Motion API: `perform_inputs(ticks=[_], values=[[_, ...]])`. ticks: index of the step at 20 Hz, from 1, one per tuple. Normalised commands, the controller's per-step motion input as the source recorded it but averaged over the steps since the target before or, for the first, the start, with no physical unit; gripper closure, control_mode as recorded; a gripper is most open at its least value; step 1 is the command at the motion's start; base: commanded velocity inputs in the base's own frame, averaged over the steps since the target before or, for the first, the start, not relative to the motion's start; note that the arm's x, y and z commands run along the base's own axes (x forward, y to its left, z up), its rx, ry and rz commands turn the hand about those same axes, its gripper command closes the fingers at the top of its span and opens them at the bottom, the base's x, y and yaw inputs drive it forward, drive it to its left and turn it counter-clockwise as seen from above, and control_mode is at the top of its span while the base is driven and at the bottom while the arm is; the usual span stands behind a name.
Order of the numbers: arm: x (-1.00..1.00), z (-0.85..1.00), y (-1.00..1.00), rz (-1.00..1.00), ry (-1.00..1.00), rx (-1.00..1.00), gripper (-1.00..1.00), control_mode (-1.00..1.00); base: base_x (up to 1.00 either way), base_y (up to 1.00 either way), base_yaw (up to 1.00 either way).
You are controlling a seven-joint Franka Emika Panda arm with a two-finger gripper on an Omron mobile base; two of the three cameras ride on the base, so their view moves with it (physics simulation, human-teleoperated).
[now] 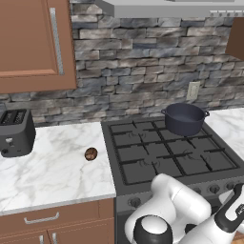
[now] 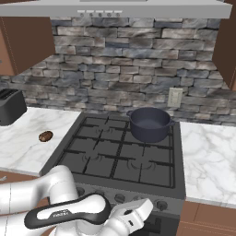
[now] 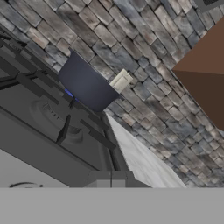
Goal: Turn on the burner for the pot on the stove. Wait thirty seconds for the pot to heat up. Then add the potato to the pot.
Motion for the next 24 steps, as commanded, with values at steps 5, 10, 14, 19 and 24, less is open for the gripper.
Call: perform_inputs(ticks=[5,10,14,19,24], values=[[0.00,0.00,0.00,0.00,0.00,0.00,1.00,-1.00,0.00,0.00,0.00],[0.00,0.00,0.00,0.00,0.00,0.00,1.00,-1.00,0.00,0.00,0.00],[0.00,0.00,0.00,0.00,0.00,0.00,1.00,-1.00,0.00,0.00,0.00],[0.00,0.00,0.00,0.00,0.00,0.00,1.00,-1.00,0.00,0.00,0.00],[0.00,0.00,0.00,0.00,0.00,0.00,1.00,-1.00,0.00,0.00,0.00]])
